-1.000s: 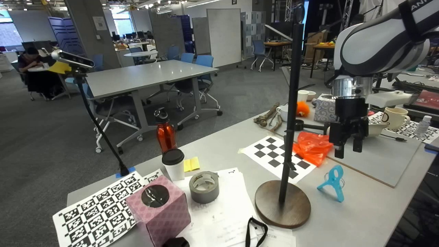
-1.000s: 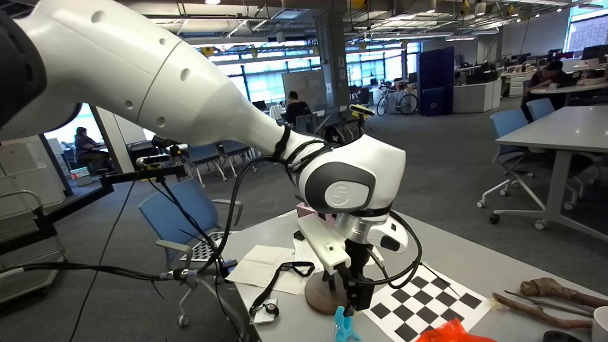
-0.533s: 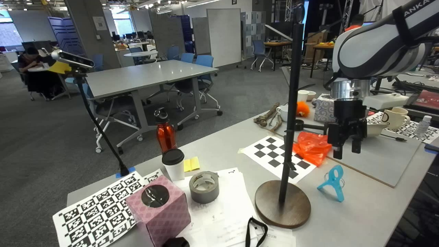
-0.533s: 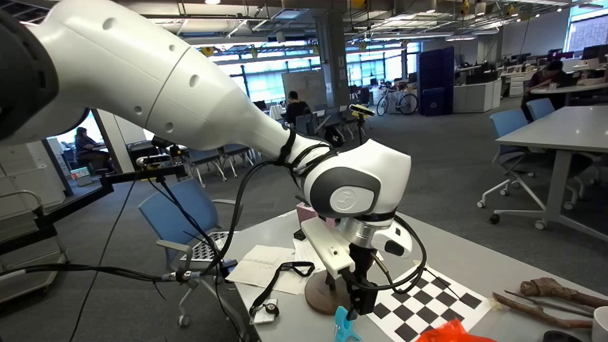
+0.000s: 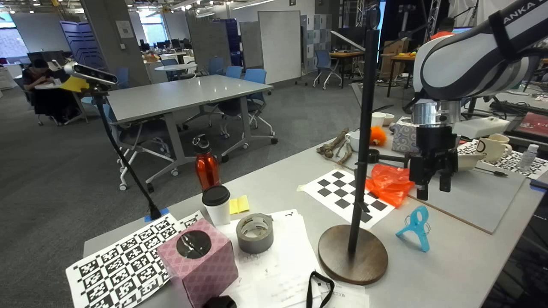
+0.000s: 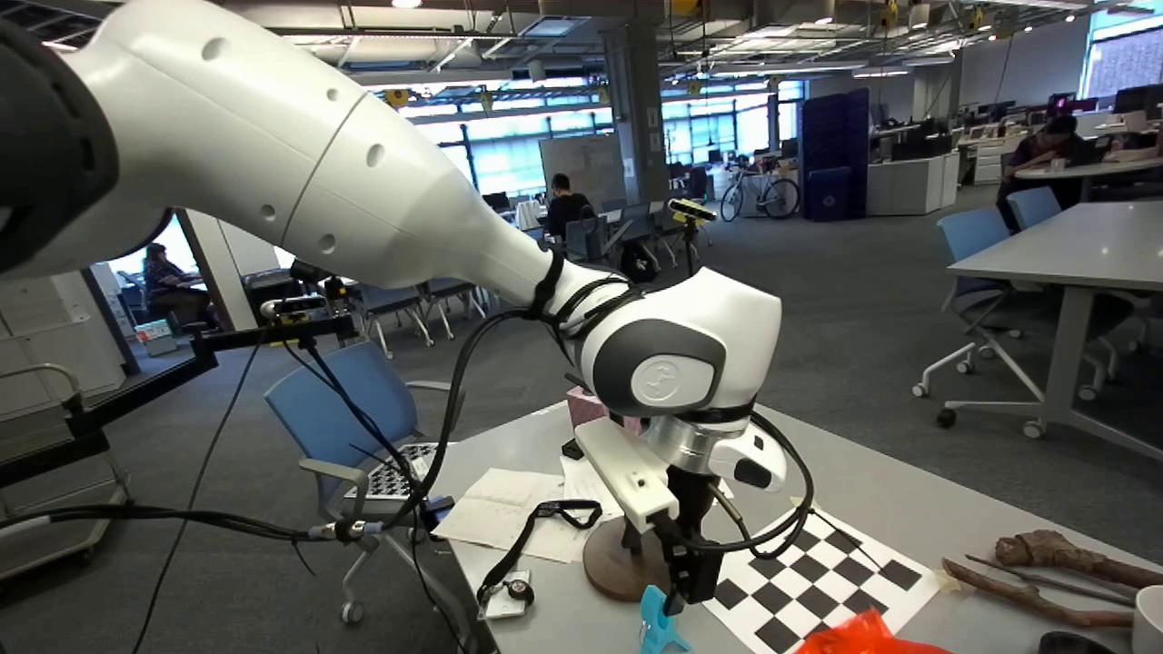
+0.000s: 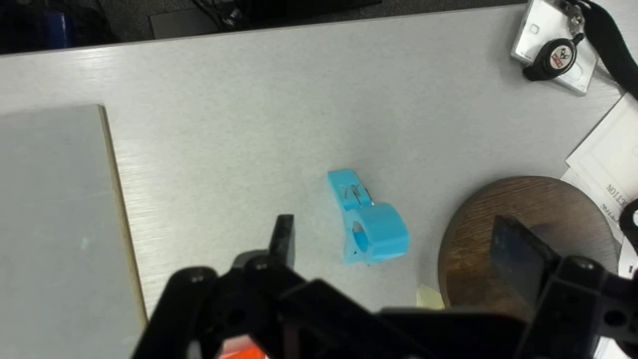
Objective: Hang the peg on the stand
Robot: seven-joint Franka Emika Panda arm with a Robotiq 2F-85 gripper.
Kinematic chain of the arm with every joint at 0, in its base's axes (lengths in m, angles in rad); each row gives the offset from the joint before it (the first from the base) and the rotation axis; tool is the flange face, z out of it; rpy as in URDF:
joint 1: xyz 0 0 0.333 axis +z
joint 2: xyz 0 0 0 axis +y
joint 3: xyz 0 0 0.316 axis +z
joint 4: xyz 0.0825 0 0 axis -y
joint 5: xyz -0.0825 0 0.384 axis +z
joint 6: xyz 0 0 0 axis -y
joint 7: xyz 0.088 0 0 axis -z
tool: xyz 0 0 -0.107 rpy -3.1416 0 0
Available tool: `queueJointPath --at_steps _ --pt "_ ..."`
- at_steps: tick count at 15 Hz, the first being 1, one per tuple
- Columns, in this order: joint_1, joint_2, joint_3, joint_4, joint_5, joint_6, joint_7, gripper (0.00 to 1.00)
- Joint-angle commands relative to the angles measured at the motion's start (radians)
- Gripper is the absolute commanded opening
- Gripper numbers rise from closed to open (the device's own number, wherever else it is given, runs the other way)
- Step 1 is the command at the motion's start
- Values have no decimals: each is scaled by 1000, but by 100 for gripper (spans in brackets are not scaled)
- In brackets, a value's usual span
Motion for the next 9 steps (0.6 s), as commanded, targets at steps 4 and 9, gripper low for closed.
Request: queueJointPath --at_steps 4,9 --pt "33 51 -1 38 -78 0 35 100" --pt "37 88 6 78 -97 -14 22 100"
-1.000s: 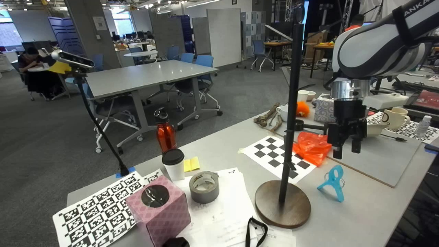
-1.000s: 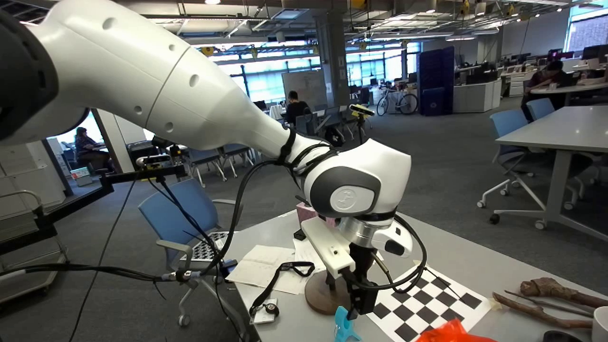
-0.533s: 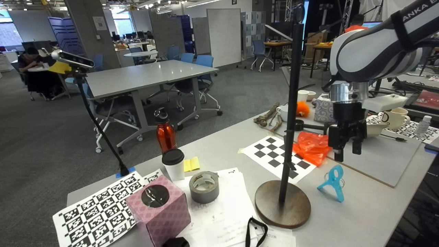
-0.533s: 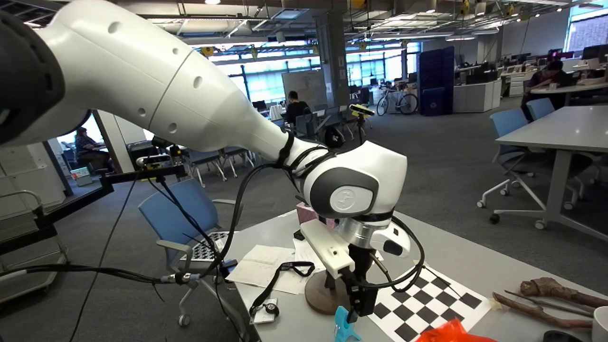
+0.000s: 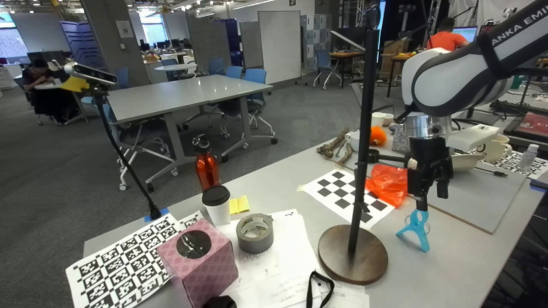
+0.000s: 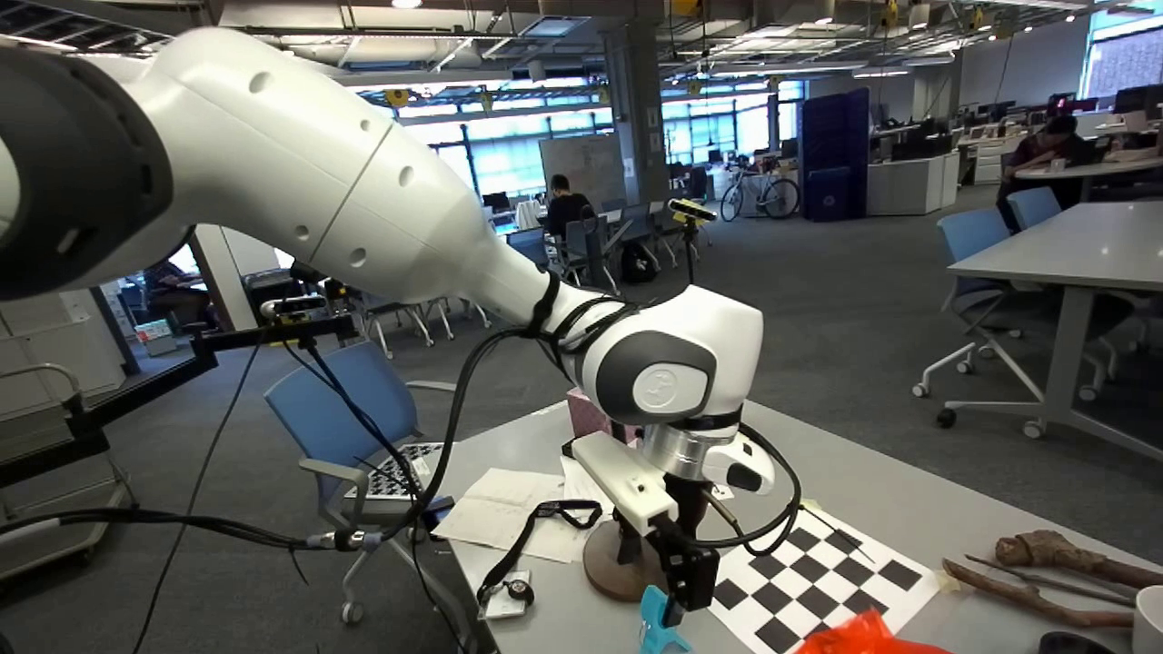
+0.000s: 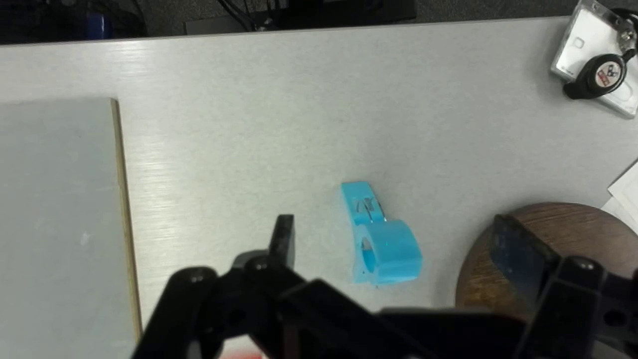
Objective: Hang the peg on the stand
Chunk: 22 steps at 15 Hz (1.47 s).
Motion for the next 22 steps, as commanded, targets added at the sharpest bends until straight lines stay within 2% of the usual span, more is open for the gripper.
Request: queueJointPath --at_steps 1,8,9,22 --pt "6 50 3 69 -21 -17 1 100" --pt "3 98 13 111 -11 -2 4 100" --pt "0 67 12 69 -8 -2 -1 100" --pt "0 79 13 81 -8 -2 -1 100"
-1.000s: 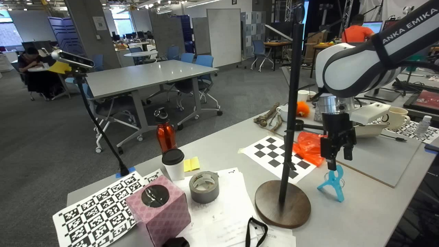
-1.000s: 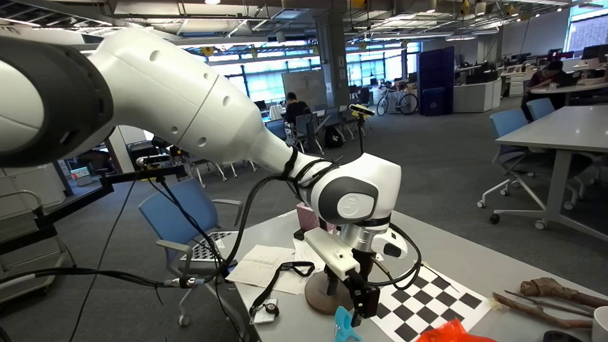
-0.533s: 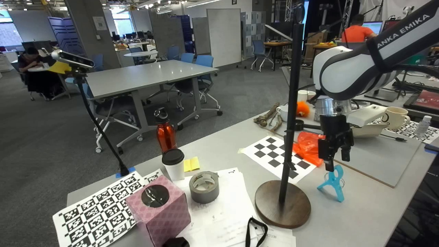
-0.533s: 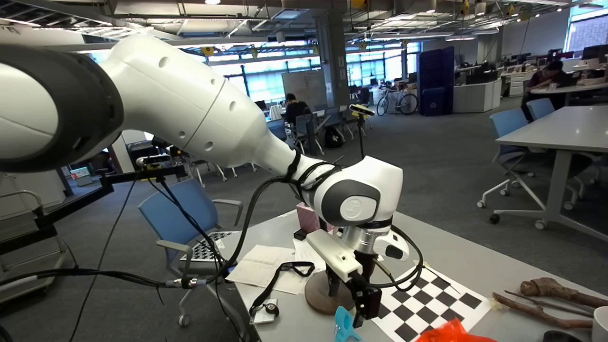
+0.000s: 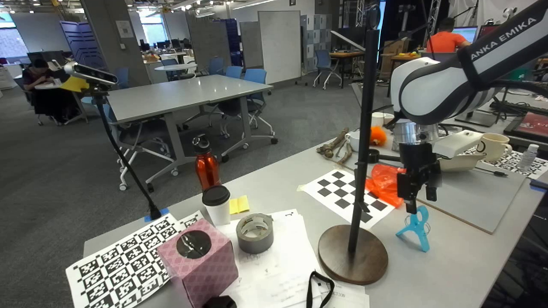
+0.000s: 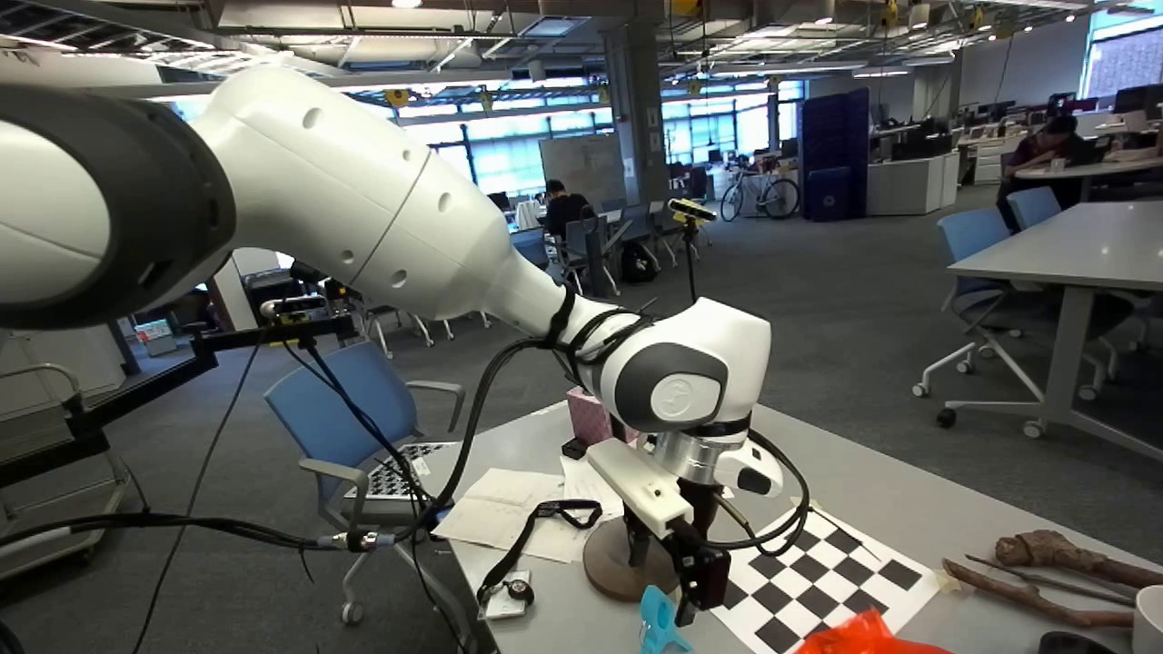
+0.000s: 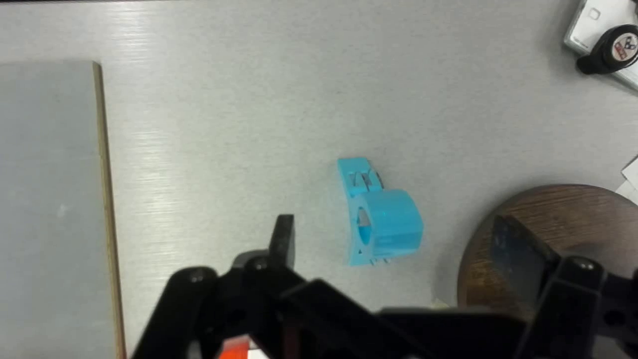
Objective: Hang the peg on the stand
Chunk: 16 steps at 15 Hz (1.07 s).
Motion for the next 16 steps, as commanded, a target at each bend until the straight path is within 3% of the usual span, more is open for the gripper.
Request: queueJointPath --at_steps 1,16 --pt "-1 1 1 2 -1 -2 0 100" --pt "-4 46 -2 32 -2 14 0 100"
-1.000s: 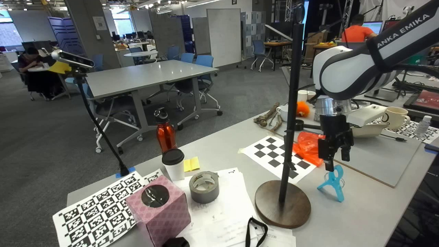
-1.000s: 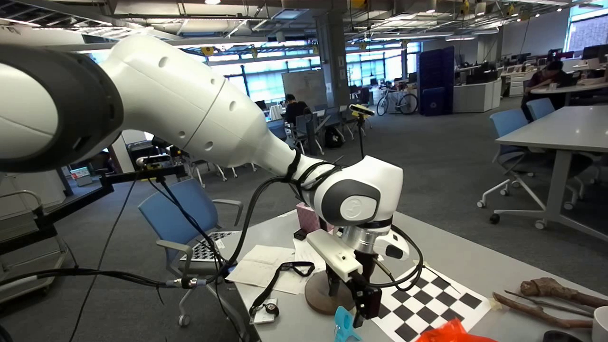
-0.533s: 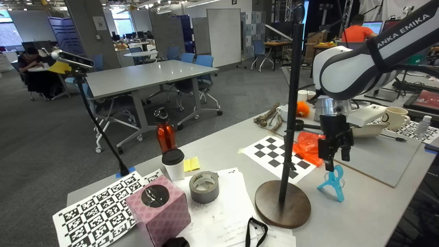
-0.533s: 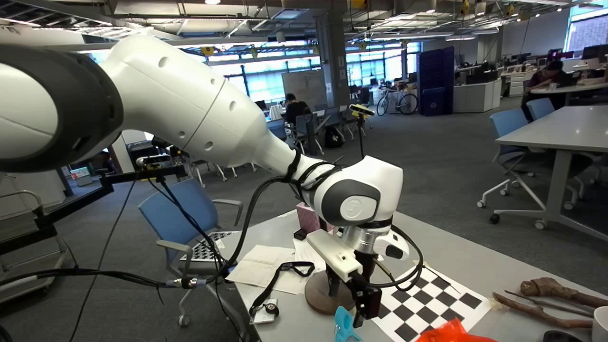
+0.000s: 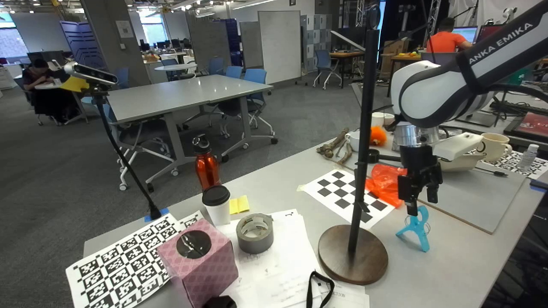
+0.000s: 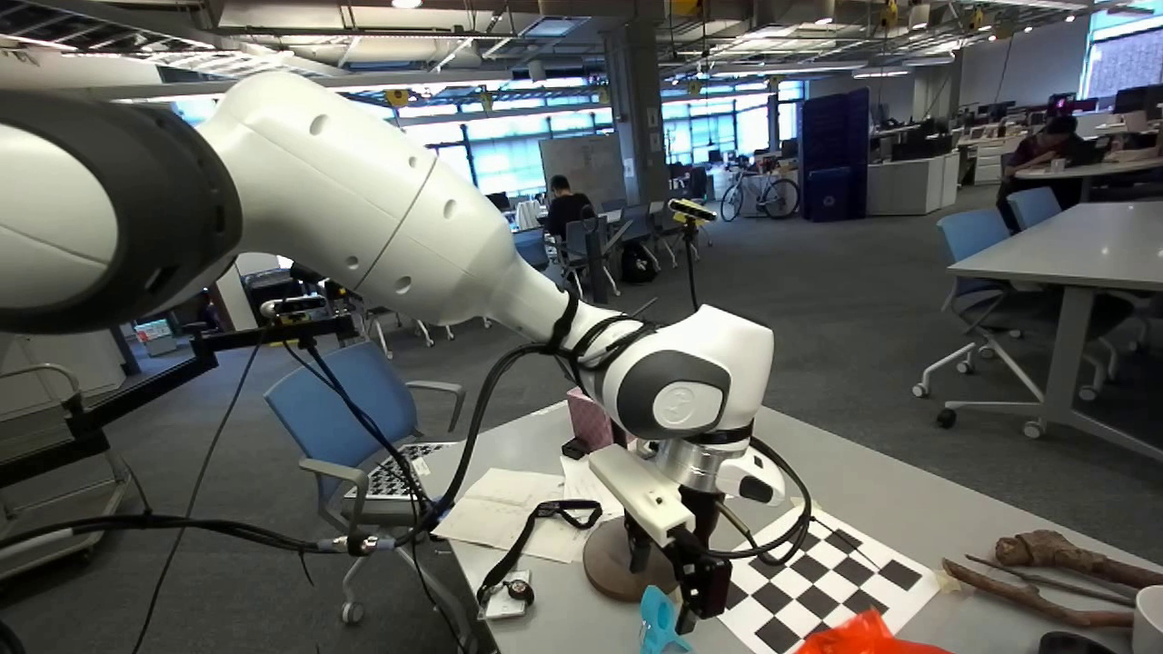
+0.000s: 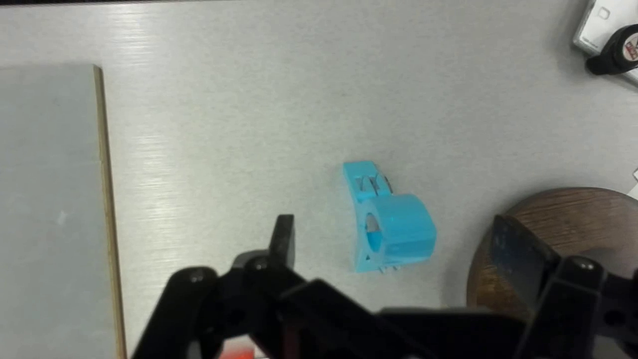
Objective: Hang the peg on the stand
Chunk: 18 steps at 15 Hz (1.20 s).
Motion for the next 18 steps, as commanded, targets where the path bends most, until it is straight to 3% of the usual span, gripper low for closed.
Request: queueJointPath --at_steps 1,14,15,16,18 --pt "-2 41 1 37 -2 11 -2 100" --pt "-6 103 3 94 -1 -5 -3 100" --pt "-6 108 4 99 0 -6 -3 97" --pt "-6 112 4 103 1 -7 -2 77" --pt "-7 120 5 110 2 -8 -1 68"
